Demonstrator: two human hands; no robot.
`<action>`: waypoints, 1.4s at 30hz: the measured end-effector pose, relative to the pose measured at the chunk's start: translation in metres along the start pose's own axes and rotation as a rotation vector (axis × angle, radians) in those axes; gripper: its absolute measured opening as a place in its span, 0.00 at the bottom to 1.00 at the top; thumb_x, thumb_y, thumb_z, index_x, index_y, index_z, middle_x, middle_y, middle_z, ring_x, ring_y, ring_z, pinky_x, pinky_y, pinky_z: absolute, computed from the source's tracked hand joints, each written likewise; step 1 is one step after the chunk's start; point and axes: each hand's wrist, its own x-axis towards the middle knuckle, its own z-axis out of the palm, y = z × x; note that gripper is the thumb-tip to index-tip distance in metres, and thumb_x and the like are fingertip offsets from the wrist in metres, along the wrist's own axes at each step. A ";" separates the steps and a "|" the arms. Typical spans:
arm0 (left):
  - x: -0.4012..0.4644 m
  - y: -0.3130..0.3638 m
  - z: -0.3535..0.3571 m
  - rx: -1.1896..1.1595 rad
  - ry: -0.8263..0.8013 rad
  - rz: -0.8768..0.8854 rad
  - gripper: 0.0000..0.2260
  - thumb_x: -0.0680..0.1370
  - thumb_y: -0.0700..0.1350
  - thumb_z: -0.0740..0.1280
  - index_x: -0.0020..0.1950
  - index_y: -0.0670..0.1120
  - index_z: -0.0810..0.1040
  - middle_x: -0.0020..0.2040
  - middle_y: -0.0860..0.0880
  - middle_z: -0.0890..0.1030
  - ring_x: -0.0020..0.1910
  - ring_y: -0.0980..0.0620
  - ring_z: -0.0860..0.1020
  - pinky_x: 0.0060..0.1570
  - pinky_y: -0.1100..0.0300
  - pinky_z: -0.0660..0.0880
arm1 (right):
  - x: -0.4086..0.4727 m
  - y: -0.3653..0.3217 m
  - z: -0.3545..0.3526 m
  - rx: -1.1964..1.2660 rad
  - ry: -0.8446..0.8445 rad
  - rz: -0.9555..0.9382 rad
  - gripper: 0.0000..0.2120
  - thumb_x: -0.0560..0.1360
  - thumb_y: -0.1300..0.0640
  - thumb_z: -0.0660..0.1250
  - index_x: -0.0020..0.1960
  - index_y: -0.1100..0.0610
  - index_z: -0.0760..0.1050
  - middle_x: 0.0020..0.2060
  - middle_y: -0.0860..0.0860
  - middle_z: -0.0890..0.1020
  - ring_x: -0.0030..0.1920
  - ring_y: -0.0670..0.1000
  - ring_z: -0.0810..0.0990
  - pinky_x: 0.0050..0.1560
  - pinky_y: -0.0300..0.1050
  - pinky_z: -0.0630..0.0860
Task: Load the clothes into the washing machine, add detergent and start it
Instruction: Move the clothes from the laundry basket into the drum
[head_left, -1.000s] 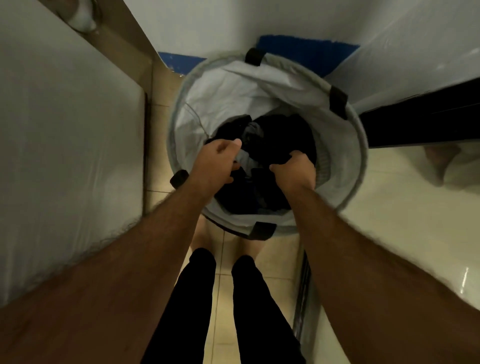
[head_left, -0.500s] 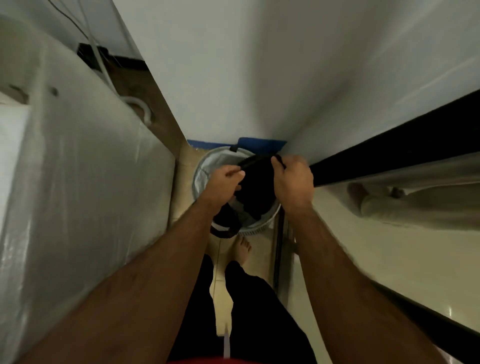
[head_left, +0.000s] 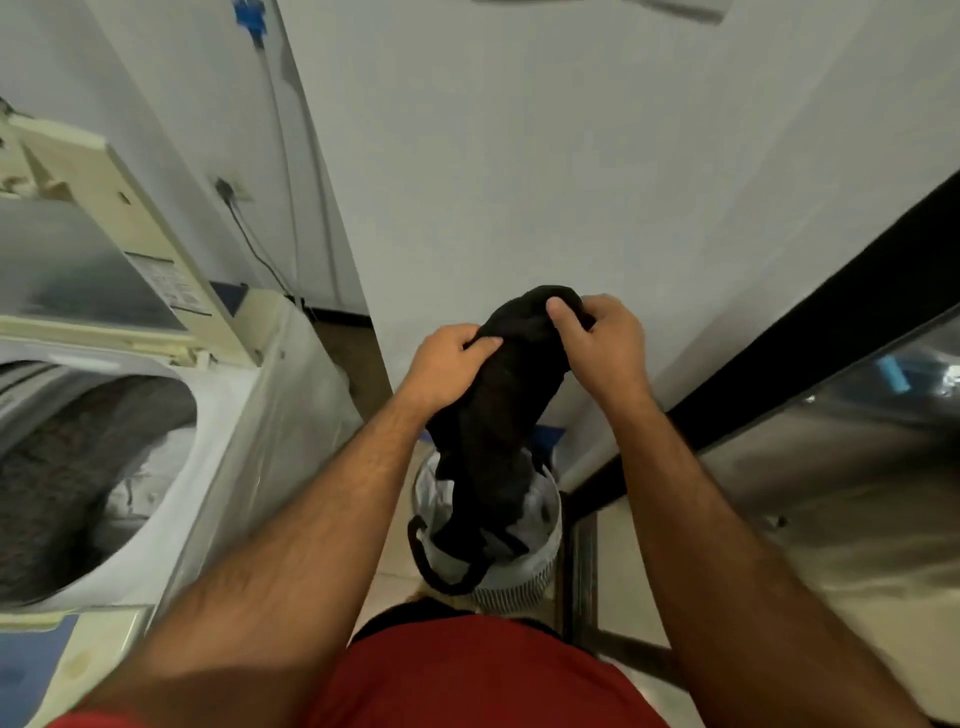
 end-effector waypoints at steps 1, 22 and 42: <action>0.001 0.013 -0.007 -0.028 0.007 0.018 0.13 0.78 0.52 0.63 0.39 0.46 0.77 0.37 0.48 0.81 0.38 0.48 0.79 0.40 0.52 0.74 | 0.003 -0.007 -0.006 0.106 -0.065 -0.001 0.17 0.75 0.43 0.68 0.43 0.58 0.78 0.38 0.51 0.81 0.40 0.50 0.80 0.42 0.51 0.79; 0.004 0.030 -0.046 0.041 -0.135 0.069 0.25 0.69 0.52 0.75 0.63 0.49 0.75 0.57 0.52 0.80 0.54 0.54 0.79 0.57 0.58 0.74 | 0.057 -0.137 -0.068 0.818 -0.179 0.219 0.13 0.74 0.66 0.62 0.58 0.55 0.74 0.54 0.57 0.80 0.52 0.59 0.81 0.30 0.44 0.79; -0.018 0.145 -0.063 -0.684 -0.153 0.108 0.11 0.79 0.37 0.60 0.58 0.37 0.77 0.50 0.40 0.82 0.47 0.46 0.82 0.49 0.54 0.80 | 0.039 -0.093 -0.050 0.326 -0.174 -0.121 0.23 0.63 0.60 0.74 0.57 0.51 0.76 0.47 0.48 0.83 0.49 0.51 0.83 0.42 0.46 0.80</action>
